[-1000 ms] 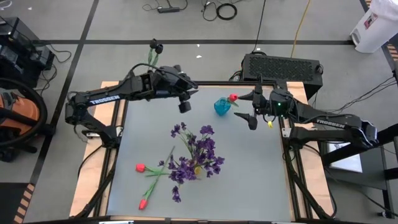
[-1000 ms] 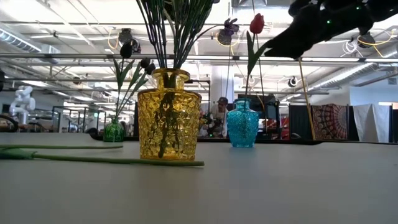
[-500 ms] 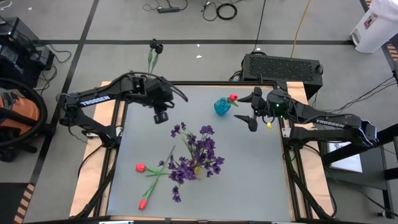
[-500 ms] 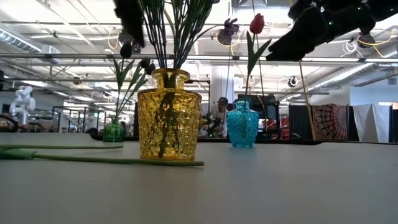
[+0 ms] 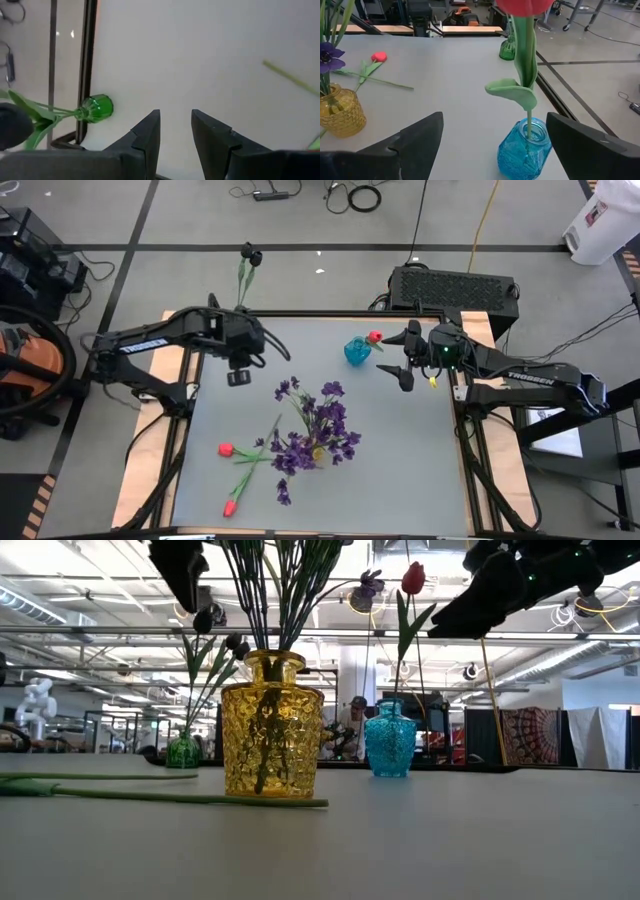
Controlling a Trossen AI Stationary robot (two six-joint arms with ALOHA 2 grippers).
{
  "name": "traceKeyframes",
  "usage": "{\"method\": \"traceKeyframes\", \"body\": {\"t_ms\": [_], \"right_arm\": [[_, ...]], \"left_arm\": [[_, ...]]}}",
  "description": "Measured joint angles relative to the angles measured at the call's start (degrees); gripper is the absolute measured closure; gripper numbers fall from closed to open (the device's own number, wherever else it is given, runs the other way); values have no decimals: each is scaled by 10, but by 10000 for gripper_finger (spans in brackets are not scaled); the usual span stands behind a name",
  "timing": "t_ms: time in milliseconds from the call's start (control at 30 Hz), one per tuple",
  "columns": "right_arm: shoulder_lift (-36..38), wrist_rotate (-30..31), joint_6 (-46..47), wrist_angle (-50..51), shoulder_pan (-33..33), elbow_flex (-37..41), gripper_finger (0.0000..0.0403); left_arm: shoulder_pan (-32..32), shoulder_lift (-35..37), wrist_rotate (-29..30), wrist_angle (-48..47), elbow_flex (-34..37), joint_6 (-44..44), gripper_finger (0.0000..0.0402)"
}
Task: Sort flowers into vase by color
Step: Put the bottom pink flower into the blue vase
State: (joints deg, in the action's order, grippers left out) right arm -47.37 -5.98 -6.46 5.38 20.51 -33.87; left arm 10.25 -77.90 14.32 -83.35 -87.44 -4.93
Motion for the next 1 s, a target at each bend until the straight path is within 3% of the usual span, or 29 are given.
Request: {"method": "traceKeyframes", "body": {"t_ms": [167,300,433,533,667,800,900,1000], "right_arm": [[0,0,4,-3,0,0,57],[-1,0,57,2,0,0,57],[-1,-7,97,67,0,0,57],[-1,-50,122,129,0,0,57],[-1,-157,119,136,-13,0,57],[-1,-227,103,96,-45,0,57],[-1,-227,100,90,-67,0,57],[-1,-225,100,93,-76,0,57]], "left_arm": [[-3,60,-2,3,30,-47,283],[-2,123,-2,24,75,-64,283],[-2,187,-6,55,134,-65,283],[-2,226,-6,60,179,-74,283],[-2,271,-11,71,231,-92,283],[-3,309,-91,104,283,-94,283],[-3,335,-161,122,321,-93,283],[-3,354,-188,123,356,-94,283]]}}
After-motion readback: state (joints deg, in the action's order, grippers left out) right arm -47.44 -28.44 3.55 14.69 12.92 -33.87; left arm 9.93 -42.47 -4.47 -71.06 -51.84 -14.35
